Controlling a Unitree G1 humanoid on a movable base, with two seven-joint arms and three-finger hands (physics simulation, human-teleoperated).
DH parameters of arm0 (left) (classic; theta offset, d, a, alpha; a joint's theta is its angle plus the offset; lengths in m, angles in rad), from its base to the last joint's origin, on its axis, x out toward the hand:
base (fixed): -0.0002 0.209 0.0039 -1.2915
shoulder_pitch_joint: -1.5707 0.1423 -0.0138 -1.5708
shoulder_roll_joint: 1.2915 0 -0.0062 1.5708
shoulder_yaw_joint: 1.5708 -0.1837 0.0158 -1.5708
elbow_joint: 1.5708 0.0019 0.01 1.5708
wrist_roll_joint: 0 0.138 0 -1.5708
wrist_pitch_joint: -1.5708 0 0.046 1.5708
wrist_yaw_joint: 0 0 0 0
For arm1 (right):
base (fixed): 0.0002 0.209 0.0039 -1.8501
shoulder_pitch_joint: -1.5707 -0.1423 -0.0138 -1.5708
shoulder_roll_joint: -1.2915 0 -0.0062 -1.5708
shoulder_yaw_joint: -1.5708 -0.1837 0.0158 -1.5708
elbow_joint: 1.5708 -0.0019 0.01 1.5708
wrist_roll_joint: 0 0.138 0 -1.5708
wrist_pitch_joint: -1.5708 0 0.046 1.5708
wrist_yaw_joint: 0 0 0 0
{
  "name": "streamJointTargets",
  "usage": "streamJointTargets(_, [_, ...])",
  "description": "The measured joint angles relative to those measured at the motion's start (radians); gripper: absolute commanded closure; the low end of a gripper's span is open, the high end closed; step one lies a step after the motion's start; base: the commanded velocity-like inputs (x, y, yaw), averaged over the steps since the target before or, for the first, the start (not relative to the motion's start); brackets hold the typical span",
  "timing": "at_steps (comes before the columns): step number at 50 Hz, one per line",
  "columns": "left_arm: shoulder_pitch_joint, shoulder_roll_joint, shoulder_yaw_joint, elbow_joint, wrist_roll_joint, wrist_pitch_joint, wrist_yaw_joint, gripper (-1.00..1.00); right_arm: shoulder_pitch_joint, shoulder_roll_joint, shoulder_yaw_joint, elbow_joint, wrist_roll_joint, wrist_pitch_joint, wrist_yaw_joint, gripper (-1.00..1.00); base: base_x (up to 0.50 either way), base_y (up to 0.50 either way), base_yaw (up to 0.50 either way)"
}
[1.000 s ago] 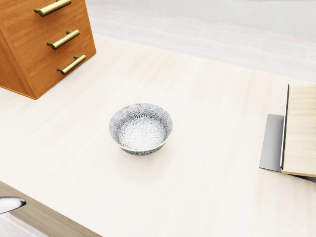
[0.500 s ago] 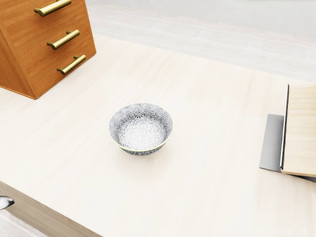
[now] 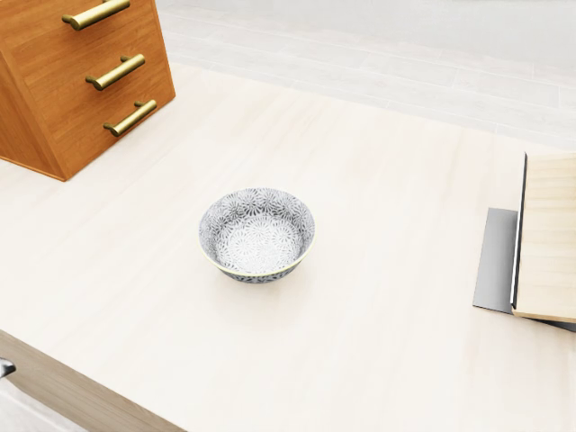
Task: Put the wine bottle on the wine rack.
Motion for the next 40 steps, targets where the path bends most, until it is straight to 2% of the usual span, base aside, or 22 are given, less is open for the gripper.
streamJointTargets(12, [0.002, 0.0, 0.0, 0.005, 0.0, 0.0, -0.001, -1.0, -0.012, -0.023, 0.004, 0.058, -0.11, 0.0, 0.103, 1.0, 0.0, 0.0, 0.0])
streamJointTargets(19, [0.001, 0.0, -0.002, 0.008, 0.002, 0.0, 0.0, -1.0, 0.006, -0.035, -0.021, 0.093, -0.164, 0.0, 0.159, 1.0, 0.0, 0.0, 0.0])
streamJointTargets(28, [0.0, 0.002, -0.005, 0.005, 0.003, 0.0, 0.003, -1.0, 0.049, -0.044, -0.067, 0.114, -0.185, 0.0, 0.198, 1.0, 0.0, 0.0, 0.0])
streamJointTargets(40, [0.0, 0.0, -0.011, 0.002, 0.008, 0.0, 0.004, -1.0, 0.083, -0.041, -0.087, 0.15, -0.188, 0.0, 0.238, 1.0, 0.0, 0.0, 0.0])
